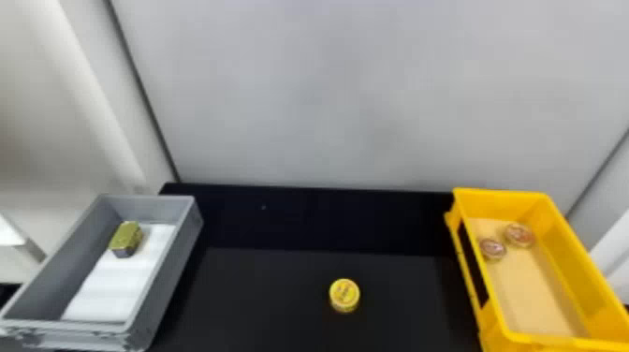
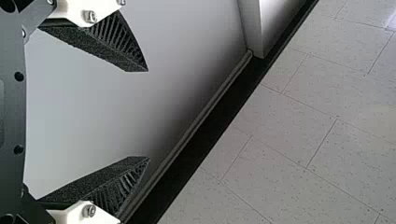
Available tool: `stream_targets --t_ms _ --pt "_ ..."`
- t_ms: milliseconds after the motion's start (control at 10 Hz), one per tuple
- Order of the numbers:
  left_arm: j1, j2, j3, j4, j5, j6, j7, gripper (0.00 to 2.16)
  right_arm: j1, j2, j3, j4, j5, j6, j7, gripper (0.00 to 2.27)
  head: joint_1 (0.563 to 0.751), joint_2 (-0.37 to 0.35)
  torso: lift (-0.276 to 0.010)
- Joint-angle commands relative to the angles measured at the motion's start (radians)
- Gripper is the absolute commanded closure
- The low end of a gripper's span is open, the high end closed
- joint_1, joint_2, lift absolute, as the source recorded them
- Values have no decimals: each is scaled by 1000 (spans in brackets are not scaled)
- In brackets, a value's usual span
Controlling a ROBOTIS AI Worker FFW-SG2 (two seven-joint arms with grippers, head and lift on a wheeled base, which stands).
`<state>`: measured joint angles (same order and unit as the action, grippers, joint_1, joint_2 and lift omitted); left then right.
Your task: Pick up the round yellow can and place it in the yellow rectangular box
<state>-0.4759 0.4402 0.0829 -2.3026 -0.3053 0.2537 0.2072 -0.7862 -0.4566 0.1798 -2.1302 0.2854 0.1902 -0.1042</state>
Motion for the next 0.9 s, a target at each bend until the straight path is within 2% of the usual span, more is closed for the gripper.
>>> stream_targets --t_ms 0,200,300,600,700,800 --pt "-1 3 -5 0 0 6 0 265 4 1 1 1 0 12 1 119 663 54 -10" --pt "0 -1 -12 0 2 9 0 265 19 9 3 1 -21 52 6 119 663 54 -10" --pt "0 -4 -12 -1 2 9 0 265 35 30 -14 -1 -66 112 23 121 663 54 -10" --pt "8 -23 -11 -3 5 1 2 265 85 150 -88 9 -192 467 143 157 663 54 -10" --pt "13 -24 -11 -3 9 1 2 265 105 199 -117 45 -206 546 216 168 663 54 -10" --pt "16 -27 -17 0 9 1 2 265 125 231 -137 70 -207 648 268 167 663 54 -10"
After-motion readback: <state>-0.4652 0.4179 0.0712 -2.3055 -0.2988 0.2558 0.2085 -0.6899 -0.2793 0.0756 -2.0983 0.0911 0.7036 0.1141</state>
